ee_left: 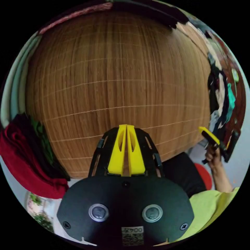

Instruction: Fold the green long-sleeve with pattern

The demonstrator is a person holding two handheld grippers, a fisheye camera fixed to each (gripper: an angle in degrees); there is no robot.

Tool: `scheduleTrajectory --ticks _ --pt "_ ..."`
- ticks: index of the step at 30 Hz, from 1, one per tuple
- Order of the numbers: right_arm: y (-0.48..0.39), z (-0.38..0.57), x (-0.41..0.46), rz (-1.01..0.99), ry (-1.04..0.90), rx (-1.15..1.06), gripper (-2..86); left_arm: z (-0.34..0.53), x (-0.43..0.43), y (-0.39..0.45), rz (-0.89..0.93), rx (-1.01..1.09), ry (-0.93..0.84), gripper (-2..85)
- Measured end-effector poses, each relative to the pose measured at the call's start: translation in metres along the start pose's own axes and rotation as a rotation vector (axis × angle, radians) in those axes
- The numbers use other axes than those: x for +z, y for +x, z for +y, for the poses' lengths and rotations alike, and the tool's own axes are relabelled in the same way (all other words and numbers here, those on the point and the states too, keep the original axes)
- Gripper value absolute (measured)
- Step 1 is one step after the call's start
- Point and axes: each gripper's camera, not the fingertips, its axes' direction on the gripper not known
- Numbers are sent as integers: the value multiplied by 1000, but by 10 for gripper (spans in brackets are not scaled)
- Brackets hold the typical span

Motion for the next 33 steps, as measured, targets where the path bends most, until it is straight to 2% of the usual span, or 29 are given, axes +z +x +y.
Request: scheduleTrajectory --ticks 4,11,14,20,26,33 --pt "120 35 -78 -62 68 99 -8 38 -38 4 60 -80 177 1" --pt "297 128 -184 59 113 391 -6 141 -35 -36 115 -239 247 1" --pt "340 184 -218 46 200 555 -4 175 -18 -73 101 -278 216 1" --pt "362 298 -260 58 424 746 5 188 29 -148 86 -247 125 0" --pt "397 331 -315 188 581 697 81 177 42 -178 142 -256 191 0" --pt "511 289 -405 379 686 525 158 162 64 -126 156 -266 257 1"
